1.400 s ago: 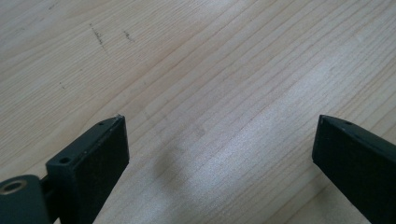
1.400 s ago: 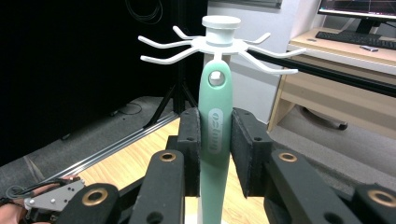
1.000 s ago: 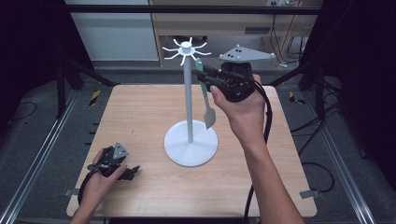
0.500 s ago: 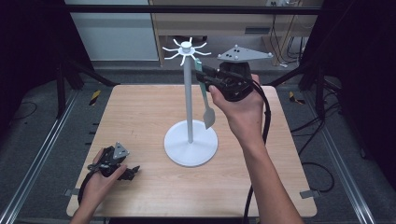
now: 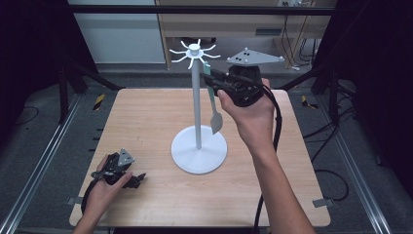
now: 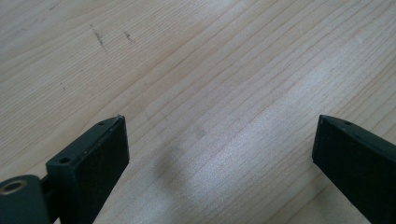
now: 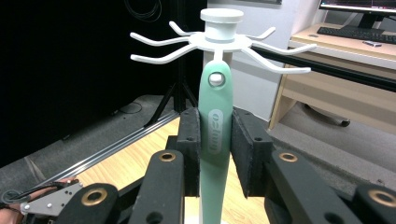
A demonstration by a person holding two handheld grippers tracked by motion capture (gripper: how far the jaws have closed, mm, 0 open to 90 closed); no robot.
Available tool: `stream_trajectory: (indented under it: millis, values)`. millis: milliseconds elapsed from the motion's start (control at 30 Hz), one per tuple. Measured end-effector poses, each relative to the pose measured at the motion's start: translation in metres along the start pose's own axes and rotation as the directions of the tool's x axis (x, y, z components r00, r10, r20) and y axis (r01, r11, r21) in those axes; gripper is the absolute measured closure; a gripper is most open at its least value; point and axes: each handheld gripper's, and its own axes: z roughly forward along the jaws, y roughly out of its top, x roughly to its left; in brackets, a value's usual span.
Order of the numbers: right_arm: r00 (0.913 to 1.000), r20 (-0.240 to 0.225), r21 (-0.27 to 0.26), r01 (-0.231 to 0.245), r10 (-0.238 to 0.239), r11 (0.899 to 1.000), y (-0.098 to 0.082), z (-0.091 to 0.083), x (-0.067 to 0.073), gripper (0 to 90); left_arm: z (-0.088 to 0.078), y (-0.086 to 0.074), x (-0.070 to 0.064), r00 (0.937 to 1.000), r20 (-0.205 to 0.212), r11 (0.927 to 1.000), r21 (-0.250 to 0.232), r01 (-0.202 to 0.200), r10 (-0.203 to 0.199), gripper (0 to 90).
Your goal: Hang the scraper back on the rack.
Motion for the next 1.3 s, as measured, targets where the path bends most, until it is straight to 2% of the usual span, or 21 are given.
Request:
stream_trajectory:
  millis: [900, 1067, 1300]
  values:
    - [1.0000, -0.005, 0.009, -0.003, 0.003, 1.000, 0.002, 0.001, 0.000, 72.5, 0.000, 0.000, 0.001, 1.0000, 0.001, 1.0000, 0.000, 0.003, -0.003, 3.5]
    - [0.9999, -0.011, 0.004, 0.000, 0.000, 1.000, 0.003, -0.004, 0.000, 71.5, 0.000, 0.000, 0.000, 1.0000, 0.001, 1.0000, 0.001, 0.001, -0.001, 3.5]
    - [1.0000, 0.009, 0.008, 0.003, -0.003, 1.000, -0.001, -0.014, -0.004, 71.3, -0.001, 0.000, 0.002, 1.0000, -0.003, 1.0000, -0.002, 0.003, -0.003, 3.5]
